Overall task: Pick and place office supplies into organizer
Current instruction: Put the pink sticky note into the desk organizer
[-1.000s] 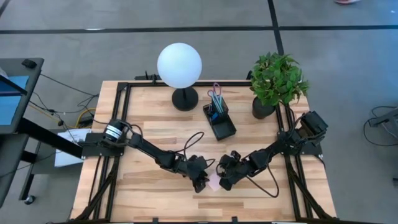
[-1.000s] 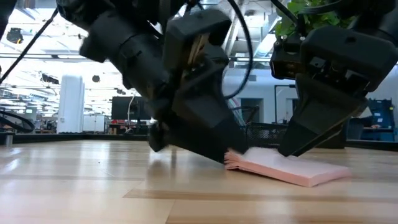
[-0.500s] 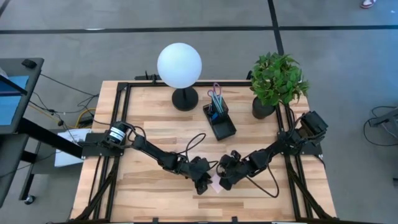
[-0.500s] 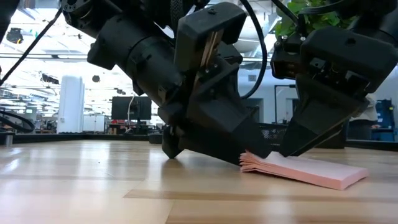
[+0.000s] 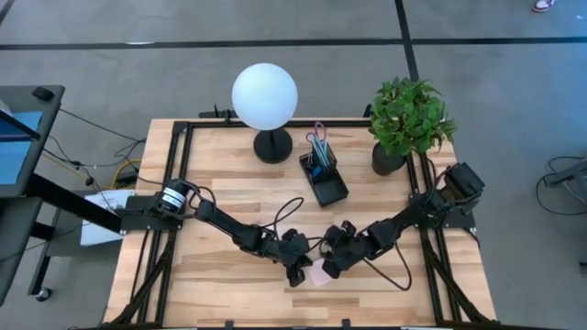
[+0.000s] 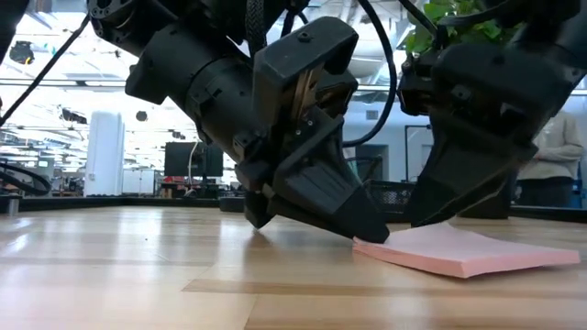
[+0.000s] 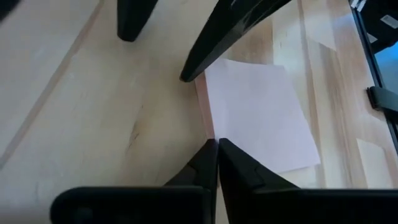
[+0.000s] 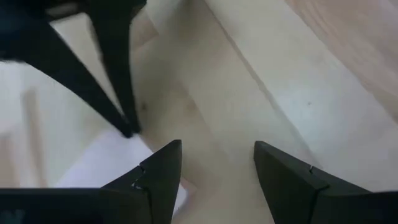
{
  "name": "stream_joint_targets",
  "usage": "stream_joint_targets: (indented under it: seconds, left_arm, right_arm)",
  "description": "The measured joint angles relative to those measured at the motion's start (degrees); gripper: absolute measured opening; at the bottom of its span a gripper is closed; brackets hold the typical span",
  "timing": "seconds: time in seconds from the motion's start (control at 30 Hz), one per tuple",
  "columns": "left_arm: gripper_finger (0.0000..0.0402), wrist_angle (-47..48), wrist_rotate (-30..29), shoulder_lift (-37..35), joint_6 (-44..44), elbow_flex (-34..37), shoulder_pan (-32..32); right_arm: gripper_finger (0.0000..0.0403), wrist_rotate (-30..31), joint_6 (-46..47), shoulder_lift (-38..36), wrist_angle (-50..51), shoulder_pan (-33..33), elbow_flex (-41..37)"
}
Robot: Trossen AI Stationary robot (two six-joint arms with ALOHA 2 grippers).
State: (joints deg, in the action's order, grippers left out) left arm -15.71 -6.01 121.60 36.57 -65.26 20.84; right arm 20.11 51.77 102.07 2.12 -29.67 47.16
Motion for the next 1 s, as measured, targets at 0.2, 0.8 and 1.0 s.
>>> stream_joint_targets:
  seconds: [0.2, 0.8, 1.0]
  left_arm:
    - [0.0000, -2.0, 0.0, 0.2, -1.6, -0.2, -0.8]
    - [0.0000, -0.7, -0.5, 0.3, -10.5, -5.0, -1.7]
    - [0.0000, 0.8, -0.7, 0.3, -10.7, -5.3, -1.7]
  right_arm:
    - [0.0183, -1.5, 6.7, -5.1, 4.6, -2.5, 0.0]
    - [0.0118, 11.3, 25.0, 2.1, 6.3, -15.6, 0.1]
    - [0.0118, 16.7, 24.6, 2.0, 5.9, -17.0, 0.0]
